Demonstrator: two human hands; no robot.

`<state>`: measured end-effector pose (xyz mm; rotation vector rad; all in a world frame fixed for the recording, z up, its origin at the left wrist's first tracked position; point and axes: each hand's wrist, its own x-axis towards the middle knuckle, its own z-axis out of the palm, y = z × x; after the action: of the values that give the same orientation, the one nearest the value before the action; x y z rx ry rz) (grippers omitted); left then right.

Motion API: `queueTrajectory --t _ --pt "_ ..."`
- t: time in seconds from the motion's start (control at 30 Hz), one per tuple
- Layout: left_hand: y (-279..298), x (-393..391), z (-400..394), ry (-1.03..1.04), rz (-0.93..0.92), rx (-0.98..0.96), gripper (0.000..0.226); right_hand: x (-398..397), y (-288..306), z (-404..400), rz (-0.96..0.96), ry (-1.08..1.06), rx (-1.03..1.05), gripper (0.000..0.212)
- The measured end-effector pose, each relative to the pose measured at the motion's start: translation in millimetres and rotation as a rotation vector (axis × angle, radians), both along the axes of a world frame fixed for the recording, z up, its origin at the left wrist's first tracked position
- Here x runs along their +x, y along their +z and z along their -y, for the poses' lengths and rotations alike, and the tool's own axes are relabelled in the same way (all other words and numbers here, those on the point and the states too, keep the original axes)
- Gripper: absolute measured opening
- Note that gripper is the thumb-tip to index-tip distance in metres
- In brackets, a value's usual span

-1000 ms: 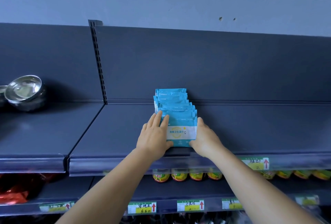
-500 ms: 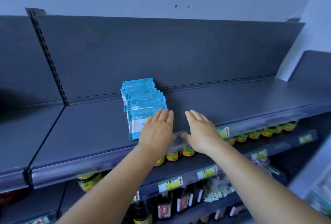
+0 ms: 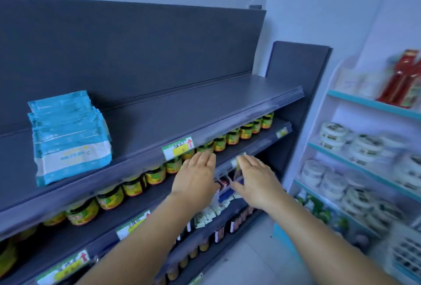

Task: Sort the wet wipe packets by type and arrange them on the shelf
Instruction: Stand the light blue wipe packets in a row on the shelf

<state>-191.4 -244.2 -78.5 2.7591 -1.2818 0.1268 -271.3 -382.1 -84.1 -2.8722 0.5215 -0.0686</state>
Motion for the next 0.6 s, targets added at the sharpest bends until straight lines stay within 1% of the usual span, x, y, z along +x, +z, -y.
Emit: queueTrajectory --t 0.23,0.43,0.6 --pt "-27.6 -86.4 101.3 -0.153 -0.104 0.009 0.072 -100.2 -32.3 89.2 -0.038 -0.154 0.006 0.074" --pt "-56.9 -162.5 179.4 -0.250 -0.157 0.045 0.072 -190.2 -59.0 157.5 -0.069 -0.281 0.051 0.065" --pt "-78.1 -220.2 236.4 -0.352 -0.187 0.041 0.070 -260.5 -79.1 204.5 -0.105 -0.376 0.082 0.066"
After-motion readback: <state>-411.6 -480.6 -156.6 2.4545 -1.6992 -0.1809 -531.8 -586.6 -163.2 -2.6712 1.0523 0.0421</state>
